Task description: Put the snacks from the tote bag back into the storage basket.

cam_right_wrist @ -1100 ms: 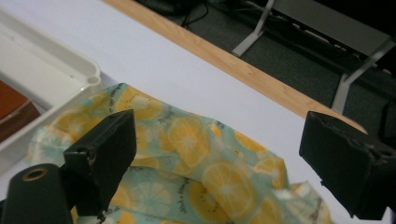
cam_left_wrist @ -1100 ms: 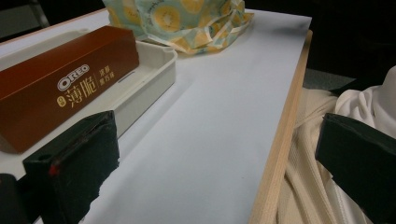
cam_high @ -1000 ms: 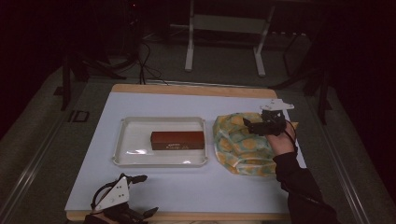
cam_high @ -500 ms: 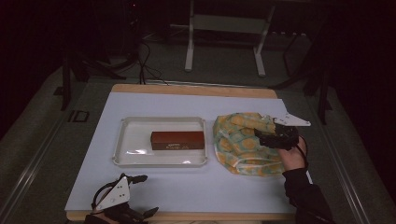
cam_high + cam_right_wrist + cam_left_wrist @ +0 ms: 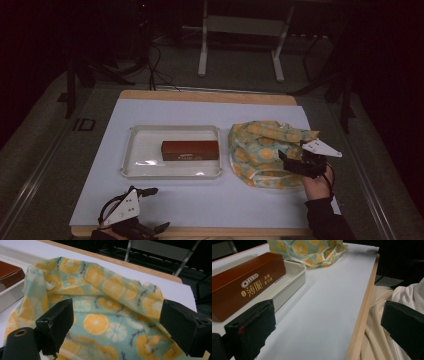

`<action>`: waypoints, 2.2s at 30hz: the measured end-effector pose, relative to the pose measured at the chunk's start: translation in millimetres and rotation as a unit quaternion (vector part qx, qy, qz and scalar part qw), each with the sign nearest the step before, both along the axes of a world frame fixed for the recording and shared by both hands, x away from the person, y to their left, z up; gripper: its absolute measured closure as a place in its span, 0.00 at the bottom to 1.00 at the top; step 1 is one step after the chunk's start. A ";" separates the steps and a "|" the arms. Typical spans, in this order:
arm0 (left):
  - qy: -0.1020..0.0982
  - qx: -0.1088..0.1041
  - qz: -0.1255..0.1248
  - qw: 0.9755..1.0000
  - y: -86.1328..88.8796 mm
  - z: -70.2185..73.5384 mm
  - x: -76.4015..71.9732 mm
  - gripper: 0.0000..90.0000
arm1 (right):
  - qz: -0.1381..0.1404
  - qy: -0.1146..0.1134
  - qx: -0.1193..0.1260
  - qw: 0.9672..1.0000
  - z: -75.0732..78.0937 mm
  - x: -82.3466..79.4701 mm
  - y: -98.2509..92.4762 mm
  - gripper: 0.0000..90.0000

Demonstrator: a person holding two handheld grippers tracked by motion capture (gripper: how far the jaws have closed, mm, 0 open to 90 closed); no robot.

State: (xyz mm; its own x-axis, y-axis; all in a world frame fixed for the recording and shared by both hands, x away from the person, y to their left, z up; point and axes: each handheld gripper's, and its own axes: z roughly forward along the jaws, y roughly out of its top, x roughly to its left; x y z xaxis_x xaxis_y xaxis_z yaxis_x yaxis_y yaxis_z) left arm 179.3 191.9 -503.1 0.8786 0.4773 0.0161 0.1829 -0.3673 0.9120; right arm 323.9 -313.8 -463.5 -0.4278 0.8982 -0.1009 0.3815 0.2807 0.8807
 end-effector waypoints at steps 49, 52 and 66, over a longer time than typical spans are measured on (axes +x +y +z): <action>-0.001 0.005 -0.006 1.000 -0.1 -0.2 -2.0 0.00 | -0.072 -0.059 0.022 0.995 -28.2 -72.7 -40.3 0.13; 0.000 0.004 -0.005 1.000 0.1 -0.5 -1.7 0.00 | -0.067 -0.061 0.019 0.996 -28.6 -72.0 -39.0 0.13; 0.001 0.005 -0.004 1.000 0.1 -0.8 -1.3 0.00 | -0.038 -0.073 0.029 0.996 -29.9 -70.4 -33.4 0.13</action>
State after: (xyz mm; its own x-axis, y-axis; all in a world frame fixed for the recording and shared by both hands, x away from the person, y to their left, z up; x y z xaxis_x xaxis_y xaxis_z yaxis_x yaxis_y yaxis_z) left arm 178.0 192.0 -503.9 0.8822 0.4705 0.0185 0.1822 -0.3773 0.9080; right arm 253.6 -347.2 -493.4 -0.3423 0.9338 -0.1043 0.2672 0.2031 0.9420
